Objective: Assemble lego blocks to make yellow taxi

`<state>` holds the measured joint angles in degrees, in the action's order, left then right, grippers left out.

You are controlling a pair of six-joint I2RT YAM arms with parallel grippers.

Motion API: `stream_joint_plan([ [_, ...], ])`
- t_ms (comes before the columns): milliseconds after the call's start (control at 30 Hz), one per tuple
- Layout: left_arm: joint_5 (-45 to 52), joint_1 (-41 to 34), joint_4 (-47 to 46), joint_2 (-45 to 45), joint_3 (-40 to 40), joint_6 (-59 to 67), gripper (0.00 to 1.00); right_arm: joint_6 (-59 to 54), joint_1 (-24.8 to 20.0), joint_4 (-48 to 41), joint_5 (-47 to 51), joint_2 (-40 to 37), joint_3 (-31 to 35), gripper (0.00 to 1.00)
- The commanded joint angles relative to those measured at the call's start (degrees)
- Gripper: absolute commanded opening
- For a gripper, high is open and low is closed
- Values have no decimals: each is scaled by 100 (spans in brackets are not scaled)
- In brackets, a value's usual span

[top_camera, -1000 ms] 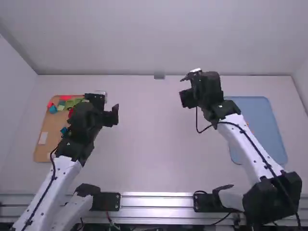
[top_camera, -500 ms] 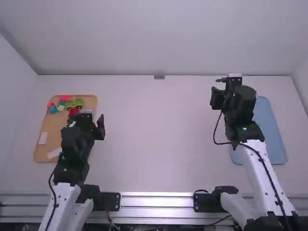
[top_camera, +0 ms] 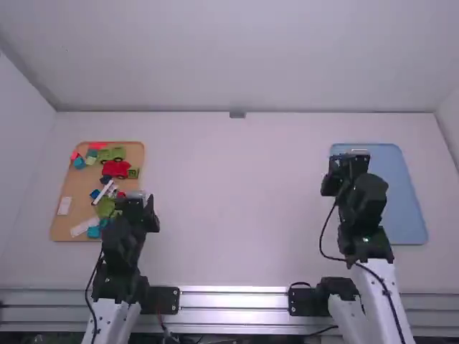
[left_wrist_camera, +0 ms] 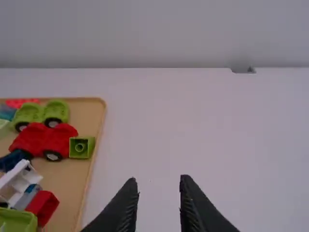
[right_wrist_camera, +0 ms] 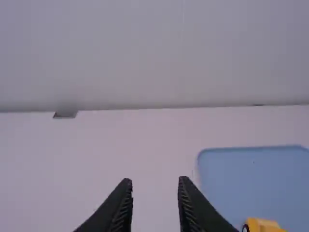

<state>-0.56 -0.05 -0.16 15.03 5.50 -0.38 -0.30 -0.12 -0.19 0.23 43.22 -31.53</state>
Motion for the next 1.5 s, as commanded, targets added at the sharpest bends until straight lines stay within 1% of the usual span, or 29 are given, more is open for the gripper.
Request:
stream_joint_plan([
  [0, 56, 5, 16, -260, -247, 38, 18, 30, 12, 19, -23, -344, 316, 19],
  [133, 56, 5, 16, -573, -550, 38, 12, 30, 12, 19, -23, -791, 763, 11],
  [300, 56, 5, 16, -985, -550, 38, 5, 30, 12, 19, -23, -1432, 1404, 0],
  [467, 56, 5, 16, -1310, -550, 38, 0, 30, 12, 19, -23, -1983, 1955, 0],
  [600, 56, 5, 16, -1503, -550, 38, 0, 30, 12, 19, -23, -2378, 2350, 0],
  [933, 56, 5, 16, -1503, -550, 38, 0, 30, 12, 19, -23, -3191, 3153, 0],
  [1467, 56, 5, 16, -1503, -550, 38, 0, 30, 12, 19, -23, -4192, 3153, 0],
])
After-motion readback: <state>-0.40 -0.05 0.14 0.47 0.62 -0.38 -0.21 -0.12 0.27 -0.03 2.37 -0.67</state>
